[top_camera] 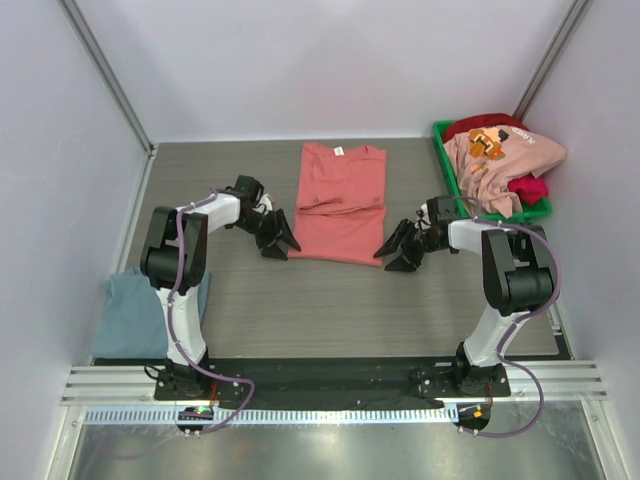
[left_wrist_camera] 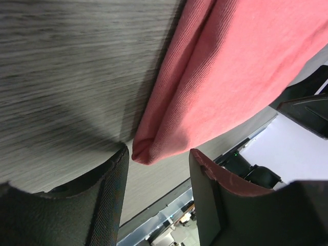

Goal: Fold and stack the t-shirts
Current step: Fold the tshirt

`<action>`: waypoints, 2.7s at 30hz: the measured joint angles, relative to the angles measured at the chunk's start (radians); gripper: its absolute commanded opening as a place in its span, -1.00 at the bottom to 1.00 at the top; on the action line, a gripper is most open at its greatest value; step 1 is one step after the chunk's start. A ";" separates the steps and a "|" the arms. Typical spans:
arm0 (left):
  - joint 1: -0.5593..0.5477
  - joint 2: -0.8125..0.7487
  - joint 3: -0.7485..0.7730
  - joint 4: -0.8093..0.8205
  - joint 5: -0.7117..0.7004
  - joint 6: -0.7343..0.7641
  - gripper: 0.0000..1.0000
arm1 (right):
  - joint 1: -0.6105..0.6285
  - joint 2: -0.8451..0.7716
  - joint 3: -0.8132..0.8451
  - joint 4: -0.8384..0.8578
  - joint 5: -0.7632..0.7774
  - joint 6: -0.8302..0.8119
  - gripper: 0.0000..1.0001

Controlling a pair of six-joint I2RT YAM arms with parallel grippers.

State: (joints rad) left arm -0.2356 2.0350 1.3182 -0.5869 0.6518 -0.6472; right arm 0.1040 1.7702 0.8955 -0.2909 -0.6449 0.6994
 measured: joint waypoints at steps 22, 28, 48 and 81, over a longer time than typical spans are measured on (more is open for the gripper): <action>-0.013 0.031 0.000 0.001 -0.010 -0.010 -1.00 | 0.033 0.050 0.017 0.033 0.015 0.035 -0.95; -0.017 0.024 -0.007 0.010 -0.012 -0.019 -1.00 | 0.028 0.042 0.017 0.026 0.049 0.025 -0.97; -0.051 -0.392 -0.098 -0.014 -0.028 -0.025 -0.99 | 0.004 -0.276 0.119 -0.174 0.010 -0.113 -0.97; 0.027 0.132 0.664 -0.037 -0.128 0.141 -0.82 | -0.039 0.407 1.001 -0.131 0.013 -0.214 -0.88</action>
State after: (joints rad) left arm -0.2081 2.1666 1.9823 -0.6235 0.5240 -0.5064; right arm 0.0654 2.1769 1.8961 -0.4221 -0.6315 0.4850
